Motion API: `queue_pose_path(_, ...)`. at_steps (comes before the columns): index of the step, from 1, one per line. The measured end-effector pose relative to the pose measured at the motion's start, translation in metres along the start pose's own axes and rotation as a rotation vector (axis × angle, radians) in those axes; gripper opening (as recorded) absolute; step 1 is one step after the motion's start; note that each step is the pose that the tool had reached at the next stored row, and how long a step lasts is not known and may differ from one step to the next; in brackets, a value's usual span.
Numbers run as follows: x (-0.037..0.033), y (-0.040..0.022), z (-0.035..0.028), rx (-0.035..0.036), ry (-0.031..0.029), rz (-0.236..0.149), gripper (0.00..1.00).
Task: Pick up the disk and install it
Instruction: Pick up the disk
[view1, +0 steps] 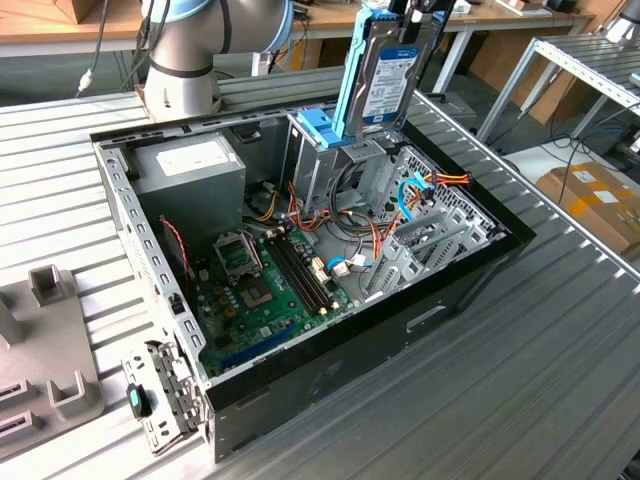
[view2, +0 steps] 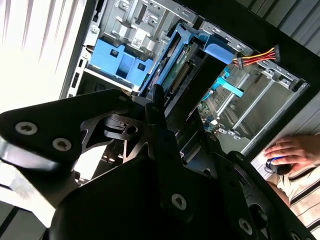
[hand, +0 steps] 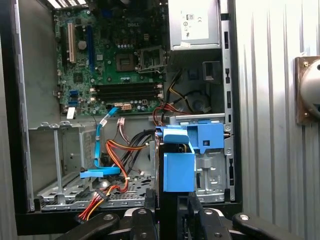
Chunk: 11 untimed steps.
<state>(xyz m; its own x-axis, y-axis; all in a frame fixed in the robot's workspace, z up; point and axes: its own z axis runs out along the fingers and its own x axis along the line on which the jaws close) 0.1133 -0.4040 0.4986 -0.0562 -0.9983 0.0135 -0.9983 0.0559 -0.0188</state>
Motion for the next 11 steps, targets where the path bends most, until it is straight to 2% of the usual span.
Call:
queue_pose_path(4, 0.0048, -0.0009, 0.0001, 0.0001, 0.0021, 0.001, 0.35)
queue_pose_path(11, 0.0072, -0.0018, -0.0010, 0.0001, 0.0026, 0.002, 0.35)
